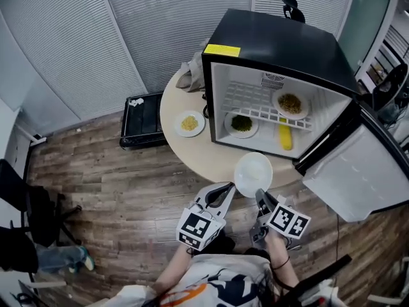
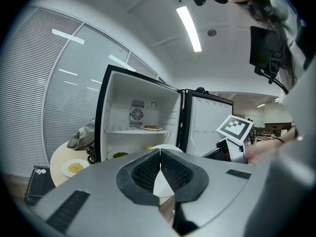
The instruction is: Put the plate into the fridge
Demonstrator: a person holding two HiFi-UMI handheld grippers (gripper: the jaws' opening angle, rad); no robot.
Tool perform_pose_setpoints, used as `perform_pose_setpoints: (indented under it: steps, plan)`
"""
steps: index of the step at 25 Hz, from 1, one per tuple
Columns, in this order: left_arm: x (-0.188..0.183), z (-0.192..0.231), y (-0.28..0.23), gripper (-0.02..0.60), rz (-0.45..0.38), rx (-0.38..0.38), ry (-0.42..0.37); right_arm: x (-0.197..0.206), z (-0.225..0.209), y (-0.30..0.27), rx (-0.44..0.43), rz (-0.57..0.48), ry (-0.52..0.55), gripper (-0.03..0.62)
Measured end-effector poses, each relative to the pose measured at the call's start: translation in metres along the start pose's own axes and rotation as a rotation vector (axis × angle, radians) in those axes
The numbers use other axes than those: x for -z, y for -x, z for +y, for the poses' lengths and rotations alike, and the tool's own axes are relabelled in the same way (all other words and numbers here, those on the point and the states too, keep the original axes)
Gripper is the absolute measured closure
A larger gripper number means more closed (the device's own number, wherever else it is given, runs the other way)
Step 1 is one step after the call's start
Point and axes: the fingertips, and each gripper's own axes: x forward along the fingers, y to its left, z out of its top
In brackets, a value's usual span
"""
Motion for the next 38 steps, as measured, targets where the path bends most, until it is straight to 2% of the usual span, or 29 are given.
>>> perform_pose_setpoints:
  steps: [4, 13, 27, 38]
  plan:
    - [0.004, 0.008, -0.007, 0.569, 0.007, 0.040, 0.015, -0.001, -0.002, -0.004, 0.024, -0.019, -0.034, 0.568]
    - [0.013, -0.005, -0.022, 0.569, 0.029, 0.125, 0.035, -0.004, -0.018, -0.001, 0.072, -0.035, -0.103, 0.568]
    - [0.003, 0.030, -0.063, 0.568, 0.047, 0.105, 0.001, -0.050, -0.041, -0.053, 0.065, -0.066, -0.207, 0.568]
    - [0.005, 0.037, -0.107, 0.569, 0.085, 0.149, -0.014, -0.077, -0.079, -0.102, 0.069, -0.072, -0.391, 0.568]
